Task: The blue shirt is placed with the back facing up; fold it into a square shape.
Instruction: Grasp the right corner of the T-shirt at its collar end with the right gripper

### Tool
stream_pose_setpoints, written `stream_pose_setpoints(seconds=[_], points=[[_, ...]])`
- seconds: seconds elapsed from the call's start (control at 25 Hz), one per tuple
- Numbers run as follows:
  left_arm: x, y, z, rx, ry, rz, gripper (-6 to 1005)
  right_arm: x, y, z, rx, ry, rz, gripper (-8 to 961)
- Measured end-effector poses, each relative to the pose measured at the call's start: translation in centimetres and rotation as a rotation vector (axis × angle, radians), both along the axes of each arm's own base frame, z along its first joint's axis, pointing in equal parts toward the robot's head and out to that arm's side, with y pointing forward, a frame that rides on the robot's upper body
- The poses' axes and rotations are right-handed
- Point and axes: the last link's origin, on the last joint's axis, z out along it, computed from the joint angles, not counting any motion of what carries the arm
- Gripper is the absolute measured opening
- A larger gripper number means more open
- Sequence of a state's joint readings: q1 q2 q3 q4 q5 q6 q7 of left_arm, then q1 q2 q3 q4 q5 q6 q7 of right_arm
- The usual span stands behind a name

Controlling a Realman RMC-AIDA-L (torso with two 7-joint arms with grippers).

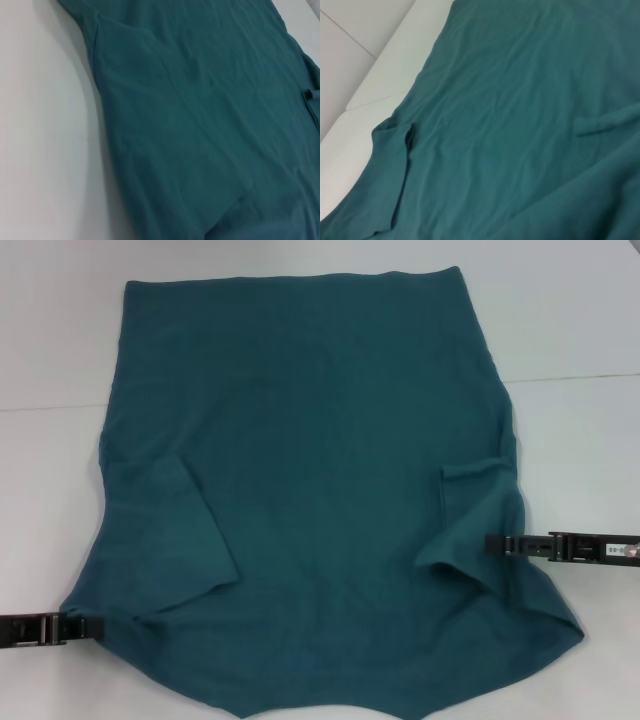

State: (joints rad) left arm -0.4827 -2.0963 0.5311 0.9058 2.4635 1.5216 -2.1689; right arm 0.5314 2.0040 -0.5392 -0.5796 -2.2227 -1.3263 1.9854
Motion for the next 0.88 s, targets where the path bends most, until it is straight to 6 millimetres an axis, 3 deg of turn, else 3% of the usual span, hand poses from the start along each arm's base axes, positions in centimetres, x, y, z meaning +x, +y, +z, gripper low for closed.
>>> stream_pose_setpoints(seconds=[0.56,0.88], points=[[0.2,0.1,-0.1,0.001,-0.003,-0.004,3,2.0,-1.4,3.2,-0.015,0.003,-0.088,877],[0.4,0.3,-0.1,0.003,-0.006,-0.014,3,2.4,-2.6,2.5,-0.087,-0.001,-0.117,877]])
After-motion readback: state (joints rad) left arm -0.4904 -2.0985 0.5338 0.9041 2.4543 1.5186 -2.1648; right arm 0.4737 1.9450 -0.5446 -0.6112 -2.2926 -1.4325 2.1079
